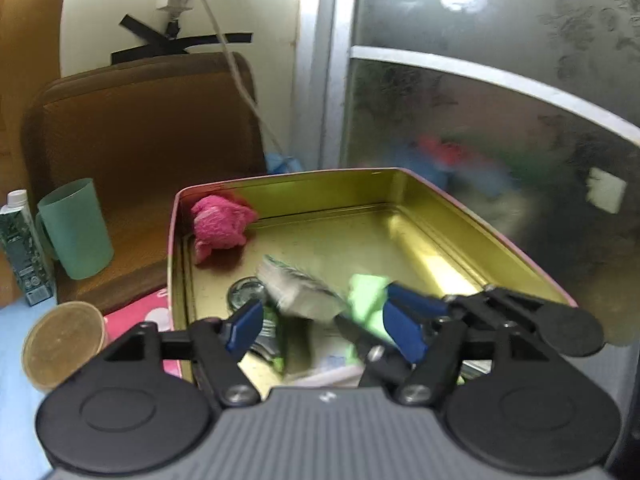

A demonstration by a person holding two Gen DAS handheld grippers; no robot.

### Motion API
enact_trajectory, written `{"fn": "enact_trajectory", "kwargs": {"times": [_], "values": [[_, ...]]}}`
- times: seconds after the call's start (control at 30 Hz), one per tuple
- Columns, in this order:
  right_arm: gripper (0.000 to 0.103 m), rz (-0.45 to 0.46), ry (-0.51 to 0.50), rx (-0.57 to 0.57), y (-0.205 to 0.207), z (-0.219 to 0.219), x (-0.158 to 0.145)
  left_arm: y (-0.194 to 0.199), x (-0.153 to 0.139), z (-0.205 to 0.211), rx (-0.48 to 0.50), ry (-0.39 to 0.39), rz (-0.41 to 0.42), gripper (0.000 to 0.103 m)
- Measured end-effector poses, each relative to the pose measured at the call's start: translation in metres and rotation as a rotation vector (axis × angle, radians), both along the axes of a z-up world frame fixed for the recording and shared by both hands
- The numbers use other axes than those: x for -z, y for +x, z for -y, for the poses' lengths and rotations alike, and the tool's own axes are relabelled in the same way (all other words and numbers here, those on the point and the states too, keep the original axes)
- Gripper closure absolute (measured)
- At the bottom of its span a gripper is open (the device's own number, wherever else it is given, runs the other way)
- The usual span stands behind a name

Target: Organize soft objects

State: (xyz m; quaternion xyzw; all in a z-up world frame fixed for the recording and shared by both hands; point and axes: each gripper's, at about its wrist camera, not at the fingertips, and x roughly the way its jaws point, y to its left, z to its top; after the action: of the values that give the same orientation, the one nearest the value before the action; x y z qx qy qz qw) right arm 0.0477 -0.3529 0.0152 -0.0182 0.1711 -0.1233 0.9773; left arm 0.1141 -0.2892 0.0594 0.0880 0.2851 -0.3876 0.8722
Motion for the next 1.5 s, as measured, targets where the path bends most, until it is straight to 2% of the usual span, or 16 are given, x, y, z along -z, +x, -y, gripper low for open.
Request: {"fn": "enact_trajectory", "kwargs": {"times": [0.1,0.33,0.4,0.53,0.7,0.77,0.87,0.93,1.0,1.07,1.17,1.23,1.3,1.37,1.43,1.5], "values": [[0.063,0.015,0.095,0.01,-0.004,0.016,0.005,-0.003,-0.002,-0.021,-0.006,-0.055,-0.027,0.035],[0.063,0.13,0.163,0.003,-0.033,0.012,0.001,-0.028,-0.008,-0.104,-0.077,-0.122,-0.007,0.035],[0.063,0.162,0.18,-0.028,-0.038,0.003,-0.007,-0.04,-0.003,-0.14,-0.123,-0.128,-0.002,0.035],[0.063,0.182,0.185,-0.175,-0.037,-0.029,-0.021,-0.058,0.016,-0.21,-0.255,-0.097,-0.025,0.035],[0.063,0.056,0.252,-0.423,-0.016,-0.089,-0.018,-0.077,0.042,-0.299,-0.49,-0.026,-0.078,0.035],[0.063,-0.016,0.253,-0.51,-0.005,-0.12,-0.011,-0.086,0.047,-0.337,-0.581,-0.037,-0.097,0.035],[0.062,-0.111,0.239,-0.632,0.012,-0.166,-0.005,-0.088,0.054,-0.383,-0.754,0.016,-0.085,0.035],[0.046,-0.155,0.227,-0.703,0.022,-0.198,-0.003,-0.086,0.056,-0.405,-0.868,0.087,-0.047,0.034],[0.035,-0.186,0.217,-0.741,0.032,-0.227,-0.004,-0.083,0.057,-0.422,-0.918,0.083,-0.05,0.029],[0.033,-0.202,0.218,-0.768,0.046,-0.253,-0.006,-0.08,0.056,-0.431,-0.926,0.031,-0.063,0.024],[0.032,-0.241,0.194,-0.781,0.07,-0.288,-0.002,-0.075,0.056,-0.426,-0.945,0.078,-0.053,0.023],[0.024,-0.267,0.184,-0.779,0.084,-0.305,0.003,-0.079,0.056,-0.422,-0.949,0.092,-0.049,0.023],[0.021,-0.274,0.168,-0.772,0.091,-0.318,0.006,-0.078,0.056,-0.422,-0.95,0.089,-0.051,0.022],[0.026,-0.296,0.119,-0.77,0.095,-0.331,0.01,-0.076,0.059,-0.42,-0.954,0.097,-0.049,0.021],[0.043,-0.34,0.096,-0.781,0.101,-0.336,0.019,-0.077,0.06,-0.421,-0.961,0.096,-0.053,0.018],[0.045,-0.313,0.059,-0.789,0.096,-0.335,0.019,-0.076,0.06,-0.423,-0.963,0.093,-0.058,0.015]]}}
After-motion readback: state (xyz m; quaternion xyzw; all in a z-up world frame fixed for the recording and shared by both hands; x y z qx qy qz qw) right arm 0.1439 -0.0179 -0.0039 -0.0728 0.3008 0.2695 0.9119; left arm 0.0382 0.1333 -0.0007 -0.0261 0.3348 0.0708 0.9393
